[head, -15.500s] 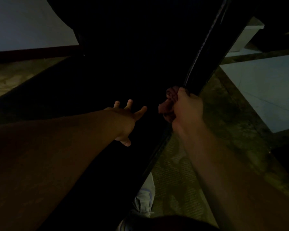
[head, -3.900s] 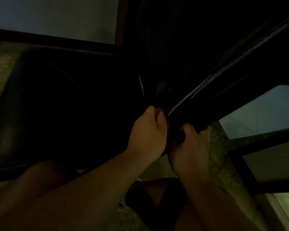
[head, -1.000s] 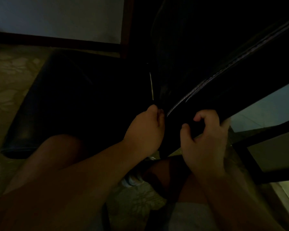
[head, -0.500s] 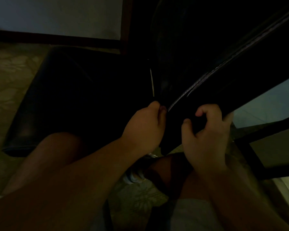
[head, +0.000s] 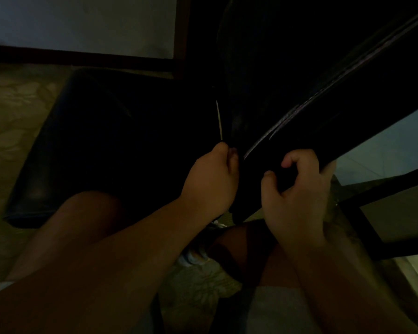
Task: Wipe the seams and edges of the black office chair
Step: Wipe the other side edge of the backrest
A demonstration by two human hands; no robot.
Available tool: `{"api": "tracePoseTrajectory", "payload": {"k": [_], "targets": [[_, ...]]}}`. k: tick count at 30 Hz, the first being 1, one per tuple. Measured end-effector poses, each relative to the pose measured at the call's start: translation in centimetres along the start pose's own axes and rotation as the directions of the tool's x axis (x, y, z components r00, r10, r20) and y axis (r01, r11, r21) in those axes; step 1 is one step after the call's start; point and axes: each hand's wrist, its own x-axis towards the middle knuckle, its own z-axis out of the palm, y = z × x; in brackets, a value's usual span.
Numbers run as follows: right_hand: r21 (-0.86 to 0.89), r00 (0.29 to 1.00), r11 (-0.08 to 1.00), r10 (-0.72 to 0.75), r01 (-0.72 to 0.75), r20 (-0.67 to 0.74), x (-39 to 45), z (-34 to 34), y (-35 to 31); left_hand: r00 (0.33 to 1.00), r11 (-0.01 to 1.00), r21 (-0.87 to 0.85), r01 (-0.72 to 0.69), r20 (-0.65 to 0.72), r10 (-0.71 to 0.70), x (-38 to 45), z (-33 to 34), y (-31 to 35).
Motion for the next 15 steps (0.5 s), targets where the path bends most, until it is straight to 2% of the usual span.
{"api": "tracePoseTrajectory", "payload": {"k": [3, 5, 8, 10, 15], "targets": [[-0.012, 1.0, 1.0, 0.014, -0.014, -0.004, -0.1, 0.1, 0.1, 0.986, 0.974, 0.153, -0.166, -0.006, 0.169, -1.9, -0.8, 0.2], [-0.012, 1.0, 1.0, 0.016, -0.016, -0.002, 0.1, 0.1, 0.0, 0.991, 0.984, 0.116, -0.137, 0.014, 0.136, -1.4, -0.7, 0.3], [0.003, 1.0, 1.0, 0.025, -0.025, -0.006, 0.4, 0.1, -0.2, 1.0, 1.0, -0.009, 0.003, -0.008, -0.003, 0.4, -0.3, 0.5], [0.006, 0.999, 0.999, 0.035, -0.035, -0.004, 0.3, 0.2, -0.2, 0.998, 0.999, 0.002, -0.04, -0.04, 0.04, 0.3, -0.2, 0.6], [-0.017, 1.0, 1.0, 0.021, -0.021, -0.012, 0.3, 0.2, 0.0, 0.992, 0.992, 0.029, -0.127, -0.017, 0.127, -1.2, -0.4, 1.1]]}}
